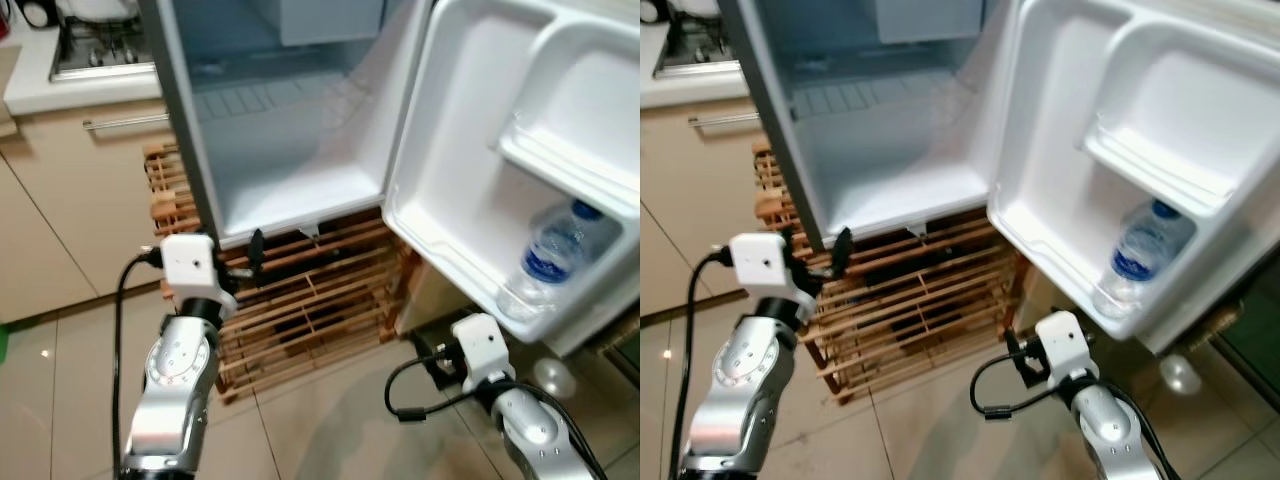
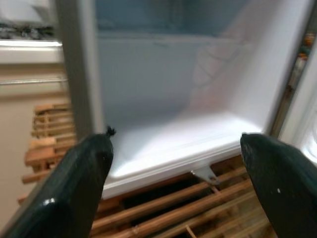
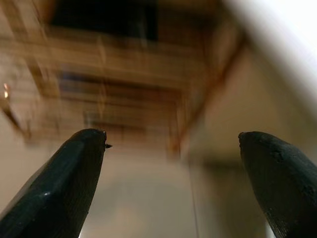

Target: Restocking fridge

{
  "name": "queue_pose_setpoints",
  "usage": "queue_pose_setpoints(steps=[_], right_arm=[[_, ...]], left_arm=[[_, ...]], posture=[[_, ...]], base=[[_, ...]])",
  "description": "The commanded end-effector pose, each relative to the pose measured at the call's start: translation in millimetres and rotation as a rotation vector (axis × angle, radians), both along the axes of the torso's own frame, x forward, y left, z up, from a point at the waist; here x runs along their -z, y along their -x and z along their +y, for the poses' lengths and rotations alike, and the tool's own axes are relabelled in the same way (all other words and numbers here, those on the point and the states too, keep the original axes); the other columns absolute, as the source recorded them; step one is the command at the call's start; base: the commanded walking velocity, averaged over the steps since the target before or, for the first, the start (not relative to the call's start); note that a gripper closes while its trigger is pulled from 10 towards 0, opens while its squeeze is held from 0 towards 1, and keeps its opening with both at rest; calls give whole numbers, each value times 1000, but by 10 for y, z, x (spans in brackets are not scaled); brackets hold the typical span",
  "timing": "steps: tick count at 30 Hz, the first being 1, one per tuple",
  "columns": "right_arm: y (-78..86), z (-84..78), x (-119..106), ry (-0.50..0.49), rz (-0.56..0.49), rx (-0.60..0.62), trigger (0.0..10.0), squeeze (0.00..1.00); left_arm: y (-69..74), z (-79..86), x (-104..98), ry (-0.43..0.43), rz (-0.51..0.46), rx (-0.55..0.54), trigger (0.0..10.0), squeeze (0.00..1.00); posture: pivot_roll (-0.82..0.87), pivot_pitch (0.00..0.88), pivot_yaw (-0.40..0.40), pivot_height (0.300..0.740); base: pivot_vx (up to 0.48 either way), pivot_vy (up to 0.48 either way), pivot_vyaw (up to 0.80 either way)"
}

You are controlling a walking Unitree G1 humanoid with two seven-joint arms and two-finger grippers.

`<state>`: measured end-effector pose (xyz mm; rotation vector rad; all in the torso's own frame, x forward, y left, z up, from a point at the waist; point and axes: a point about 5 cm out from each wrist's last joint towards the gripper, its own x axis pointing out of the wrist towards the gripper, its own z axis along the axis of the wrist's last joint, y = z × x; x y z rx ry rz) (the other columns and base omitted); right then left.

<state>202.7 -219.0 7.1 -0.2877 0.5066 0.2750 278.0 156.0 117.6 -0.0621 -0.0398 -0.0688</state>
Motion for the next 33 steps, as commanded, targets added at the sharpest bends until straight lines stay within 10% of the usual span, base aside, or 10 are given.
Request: queue_pose_setpoints(steps=[1, 3, 4, 7, 12, 15, 20, 24, 33], right_arm=[[140, -242, 208, 45, 149, 102, 10000, 0], [176, -351, 261, 75, 191, 150, 10000, 0], [281, -771, 357, 203, 290, 367, 10000, 0], [429, -1234, 325, 368, 348, 561, 10000, 0], [555, -1844, -13, 554, 281, 785, 10000, 0], [466, -2284, -597, 704, 61, 932, 10000, 0], [2, -2289, -1180, 642, -271, 919, 10000, 0], [-630, -1861, -1642, 315, -553, 729, 10000, 0], [-963, -1141, -1867, 74, -657, 389, 10000, 0]], left_arm=[[-60, 24, 153, -49, 83, 42, 10000, 0], [-79, 8, 264, -79, 147, 89, 10000, 0], [-23, -76, 728, -166, 427, 296, 10000, 0], [169, 87, 1208, -331, 690, 361, 10000, 0], [371, 391, 1515, -348, 869, 262, 10000, 0], [582, 642, 1683, -335, 993, 154, 10000, 0], [731, 733, 1785, -366, 1077, 171, 10000, 0], [917, 715, 1915, -430, 1158, 220, 10000, 0], [980, 719, 1955, -508, 1186, 261, 10000, 0]], posture=[[-138, 0, 36, 740], [-142, 0, 40, 740], [-144, 0, 43, 740], [-152, 0, 49, 740], [-167, 0, 69, 740], [-185, 0, 83, 740], [-196, 0, 99, 740], [-197, 0, 122, 740], [-202, 0, 115, 740]], base=[[0, 0, 0], [0, 0, 0], [0, 0, 0], [0, 0, 0], [0, 0, 0], [0, 0, 0], [0, 0, 0], [0, 0, 0], [0, 0, 0]])
